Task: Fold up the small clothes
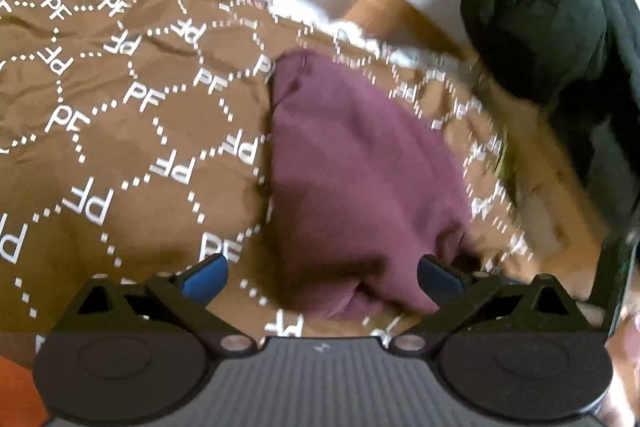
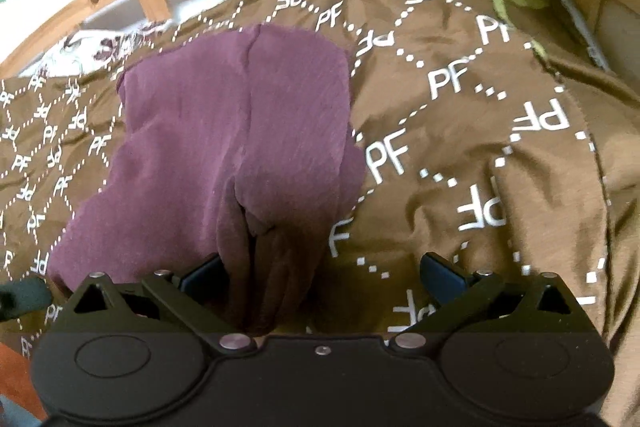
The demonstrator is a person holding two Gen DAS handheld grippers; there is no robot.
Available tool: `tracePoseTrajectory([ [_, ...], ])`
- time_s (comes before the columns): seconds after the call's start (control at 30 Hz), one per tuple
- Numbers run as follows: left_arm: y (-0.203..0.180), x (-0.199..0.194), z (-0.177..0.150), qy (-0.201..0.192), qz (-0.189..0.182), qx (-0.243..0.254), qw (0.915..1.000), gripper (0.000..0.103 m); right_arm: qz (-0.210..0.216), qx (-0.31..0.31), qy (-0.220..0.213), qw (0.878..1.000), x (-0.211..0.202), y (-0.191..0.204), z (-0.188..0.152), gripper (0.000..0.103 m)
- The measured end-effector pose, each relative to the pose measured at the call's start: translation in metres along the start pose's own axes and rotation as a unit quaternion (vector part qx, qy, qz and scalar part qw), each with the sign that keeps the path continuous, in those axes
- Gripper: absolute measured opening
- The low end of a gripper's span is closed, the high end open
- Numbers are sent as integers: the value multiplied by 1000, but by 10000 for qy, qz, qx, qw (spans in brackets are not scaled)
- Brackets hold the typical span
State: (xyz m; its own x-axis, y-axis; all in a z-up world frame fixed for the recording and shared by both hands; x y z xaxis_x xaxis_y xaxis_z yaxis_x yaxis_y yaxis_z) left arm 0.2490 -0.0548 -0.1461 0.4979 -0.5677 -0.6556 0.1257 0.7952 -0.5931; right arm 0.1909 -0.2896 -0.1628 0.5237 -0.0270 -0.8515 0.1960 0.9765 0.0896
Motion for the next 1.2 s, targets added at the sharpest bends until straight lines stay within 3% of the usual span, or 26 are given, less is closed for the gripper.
tracePoseTrajectory([
  [0.2,-3,20,18,20,-9,-146,9999,102,-3,77,-165,9998,-4,-3,4,102],
  [0.37,4,43,5,401,36,-98,9991,103,99,248,-337,9991,-5,-6,12,102],
  [0.5,15,51,-3,595,59,-433,9973,103,194,423,-530,9975,-9,-9,20,102],
  [0.7,20,56,-12,685,297,-454,9962,103,276,635,-976,9928,-22,-15,32,102],
  [0.83,22,57,-13,704,245,-502,9960,103,301,452,-1419,9884,-27,-16,47,101],
  [0.97,22,57,-13,697,220,-519,9960,103,124,113,-1768,9841,-22,-16,68,87],
  [1.07,20,58,-13,684,241,-492,9962,103,246,90,-1756,9841,-11,-13,76,70],
  [1.2,20,58,-13,678,231,-500,9962,103,514,-125,-1599,9857,-1,3,74,39],
])
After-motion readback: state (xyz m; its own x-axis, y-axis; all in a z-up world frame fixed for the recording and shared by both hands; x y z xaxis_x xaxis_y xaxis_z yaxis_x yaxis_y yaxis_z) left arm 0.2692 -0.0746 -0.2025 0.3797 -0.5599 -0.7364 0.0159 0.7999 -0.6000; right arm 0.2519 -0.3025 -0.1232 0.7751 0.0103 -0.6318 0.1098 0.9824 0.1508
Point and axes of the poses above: each gripper's, at about its wrist camera, not at the fingertips, and x roughly the way its jaws point, y to its left, z to its top, the point moved 10 cm from there along x, roughly the way its jaws point, and after that the axes turned 7 degrees about y, right-handed, at the moved point
